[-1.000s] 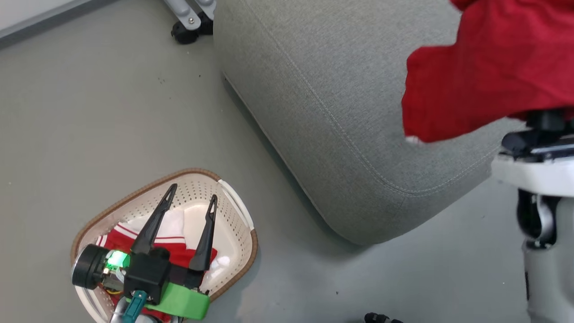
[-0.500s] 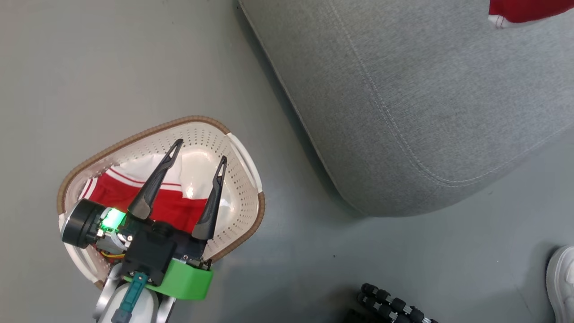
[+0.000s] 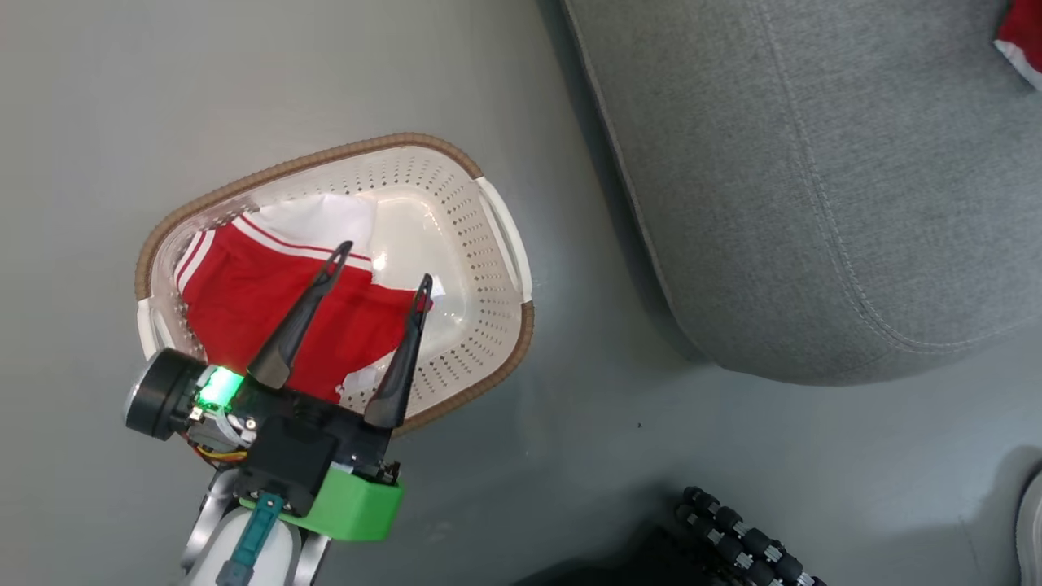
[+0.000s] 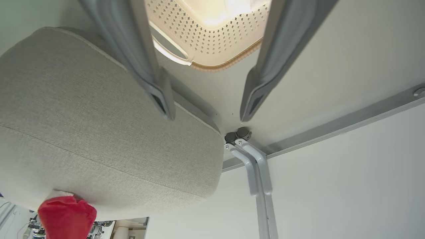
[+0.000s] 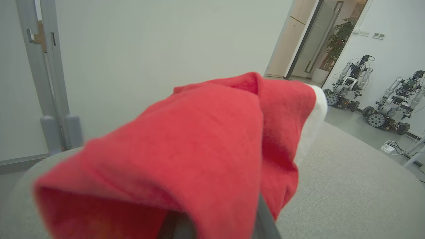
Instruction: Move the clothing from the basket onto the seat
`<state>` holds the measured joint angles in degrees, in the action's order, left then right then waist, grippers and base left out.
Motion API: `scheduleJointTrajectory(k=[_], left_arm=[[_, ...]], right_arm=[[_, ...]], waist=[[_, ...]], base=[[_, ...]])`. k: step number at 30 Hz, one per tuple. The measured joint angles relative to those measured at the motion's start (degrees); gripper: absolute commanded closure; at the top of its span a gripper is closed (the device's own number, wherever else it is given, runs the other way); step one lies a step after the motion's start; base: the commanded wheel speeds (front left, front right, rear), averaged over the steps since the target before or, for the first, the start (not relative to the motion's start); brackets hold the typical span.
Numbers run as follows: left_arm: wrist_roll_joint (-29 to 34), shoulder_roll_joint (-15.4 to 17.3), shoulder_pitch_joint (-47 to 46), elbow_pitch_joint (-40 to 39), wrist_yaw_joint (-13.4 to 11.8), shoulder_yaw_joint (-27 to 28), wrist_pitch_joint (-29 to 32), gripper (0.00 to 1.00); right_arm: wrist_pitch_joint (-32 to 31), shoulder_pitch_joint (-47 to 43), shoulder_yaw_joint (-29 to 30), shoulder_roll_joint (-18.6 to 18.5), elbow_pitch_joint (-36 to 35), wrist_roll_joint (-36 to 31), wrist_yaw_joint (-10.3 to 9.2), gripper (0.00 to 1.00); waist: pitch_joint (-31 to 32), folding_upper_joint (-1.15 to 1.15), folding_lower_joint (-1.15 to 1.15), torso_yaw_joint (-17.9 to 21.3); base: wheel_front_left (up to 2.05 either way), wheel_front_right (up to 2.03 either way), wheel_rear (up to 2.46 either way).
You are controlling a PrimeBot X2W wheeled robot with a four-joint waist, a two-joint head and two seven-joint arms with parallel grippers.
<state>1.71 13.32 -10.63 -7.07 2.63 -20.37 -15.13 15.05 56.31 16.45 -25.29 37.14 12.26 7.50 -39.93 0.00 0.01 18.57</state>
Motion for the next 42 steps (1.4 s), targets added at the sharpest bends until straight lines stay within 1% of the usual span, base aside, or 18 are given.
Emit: scheduleJointTrajectory(k=[2,7,11,17,18,19,22,29,34,36,42], left_arm=[[-0.73,-0.01,-0.35,-0.15,-0.6,0.32,0.0,0.0],[-0.56,0.65,-0.83,-0.22,-0.73,-0.53,0.0,0.0],[-0.66,0.75,-1.27,-0.33,-1.41,-0.89,0.0,0.0],[-0.98,1.22,-1.55,-0.12,-1.89,-1.47,-0.01,0.0],[-1.01,1.29,-1.59,0.02,-1.91,-1.6,0.0,0.0],[-1.1,1.31,-1.62,0.05,-2.04,-1.67,-0.01,0.0],[-1.54,1.33,-1.73,0.34,-2.35,-1.48,-0.01,0.0],[-2.11,1.31,-1.59,2.08,-2.11,-1.82,0.0,0.0],[-2.53,0.66,-1.54,2.8,-1.85,-1.62,-0.01,0.0],[-2.69,0.02,-1.53,3.09,-1.79,-1.43,0.0,0.0],[-3.2,-1.64,0.08,3.78,-1.68,-0.7,0.0,0.0]], right_arm=[[0.0,0.76,-1.13,-0.09,2.66,0.13,0.0,1.0],[0.0,1.76,-4.56,-0.13,9.76,0.77,0.0,1.0],[0.0,2.42,-8.11,-0.24,16.27,1.81,0.0,1.0],[0.01,4.09,-12.96,-0.31,20.84,4.68,0.01,1.0],[0.0,4.17,-13.51,-0.54,21.19,4.85,0.01,0.24],[0.0,4.21,-13.74,-0.77,21.23,4.88,0.01,0.0],[0.01,4.46,-14.4,-1.67,21.26,4.94,0.02,0.0],[0.01,3.5,-16.22,-1.15,19.47,6.32,0.02,0.0],[0.0,0.34,-19.37,-0.66,17.09,6.49,0.03,0.0],[0.01,-1.3,-20.97,-0.91,15.61,6.3,0.02,0.0],[0.0,-6.55,-23.82,-1.14,7.36,8.99,0.03,0.0]], waist=[[-0.82,0.0,0.0,-0.79],[-2.66,0.0,0.0,-2.43],[-3.46,0.0,0.0,-3.24],[-3.46,0.0,0.0,-3.08],[-3.29,0.0,0.0,-2.99],[-3.12,0.0,0.0,-2.91],[-2.42,0.0,-0.01,-2.5],[0.71,0.0,-0.01,-1.39],[4.1,0.0,-0.01,-0.38],[5.55,0.0,-0.01,-0.01],[10.48,0.0,-0.01,1.3]], base=[[0.0,0.0,0.0],[0.0,0.0,0.0],[0.0,0.0,0.0],[0.0,0.0,0.0],[0.0,0.0,0.0],[0.0,0.0,0.0],[0.0,0.0,0.0],[0.0,0.0,0.0],[0.0,0.0,0.0],[0.0,0.0,0.0],[0.0,0.0,0.0]])
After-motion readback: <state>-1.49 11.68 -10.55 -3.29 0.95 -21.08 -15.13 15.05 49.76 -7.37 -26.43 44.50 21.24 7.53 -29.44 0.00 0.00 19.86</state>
